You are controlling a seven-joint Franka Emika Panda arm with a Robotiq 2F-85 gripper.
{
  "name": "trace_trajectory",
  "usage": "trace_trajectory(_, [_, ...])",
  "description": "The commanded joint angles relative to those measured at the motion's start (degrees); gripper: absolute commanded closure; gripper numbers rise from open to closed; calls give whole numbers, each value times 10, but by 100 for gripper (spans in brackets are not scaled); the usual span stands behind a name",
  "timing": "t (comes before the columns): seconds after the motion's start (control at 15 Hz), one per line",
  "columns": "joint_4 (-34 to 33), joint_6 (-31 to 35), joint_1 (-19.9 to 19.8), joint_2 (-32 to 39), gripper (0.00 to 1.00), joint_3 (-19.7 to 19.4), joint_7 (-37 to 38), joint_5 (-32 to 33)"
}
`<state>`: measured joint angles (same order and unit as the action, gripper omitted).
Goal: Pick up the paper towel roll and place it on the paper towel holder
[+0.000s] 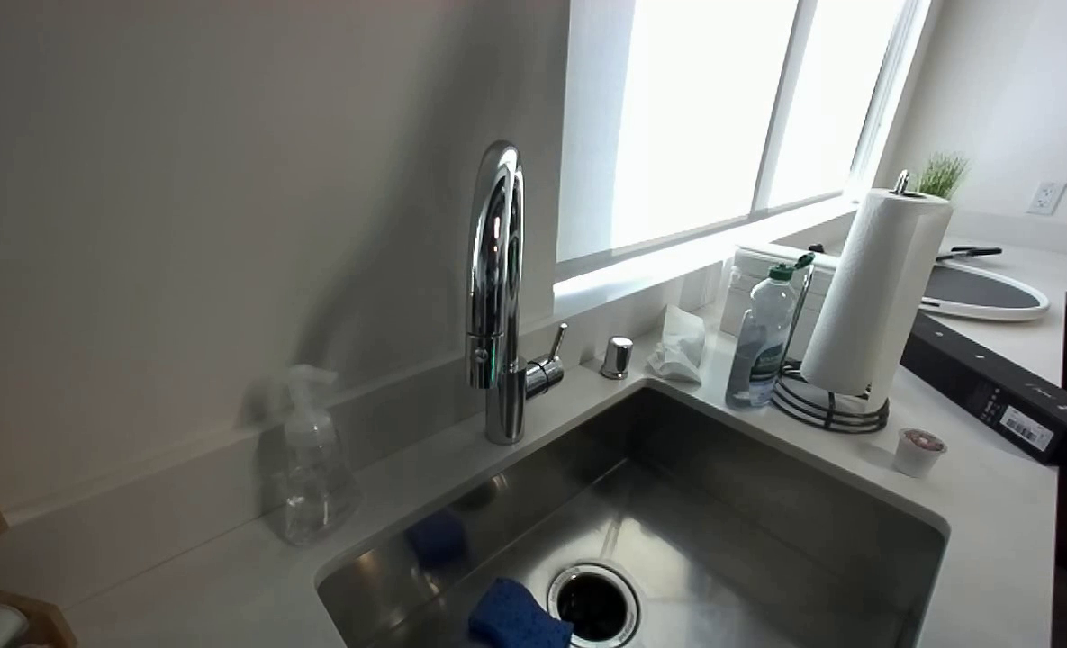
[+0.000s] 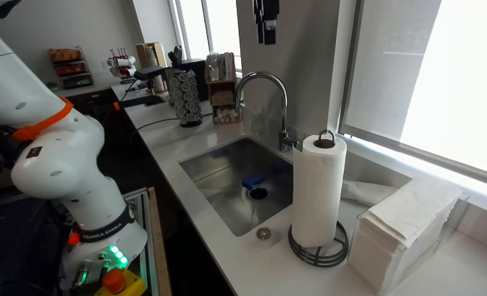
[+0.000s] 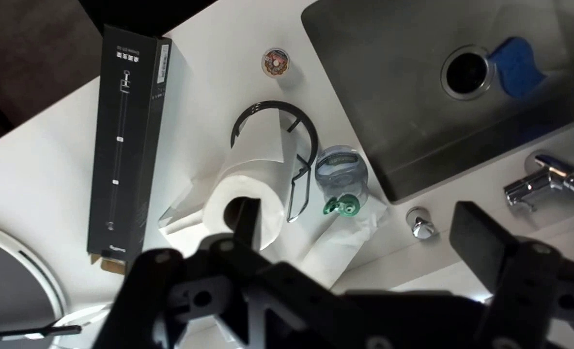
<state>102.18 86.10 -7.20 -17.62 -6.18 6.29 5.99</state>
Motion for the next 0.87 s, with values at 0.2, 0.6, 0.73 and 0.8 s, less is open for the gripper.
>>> trace_trajectory(0.2, [161, 69, 4, -55, 0, 21, -9, 62])
trace_trajectory(0.6, [175, 75, 6, -47, 0, 16, -7, 59])
trace_trajectory(0.73, [178, 76, 6, -52, 0, 16, -7, 60])
trace_trajectory(0.8, [178, 76, 6, -54, 0, 16, -7, 60])
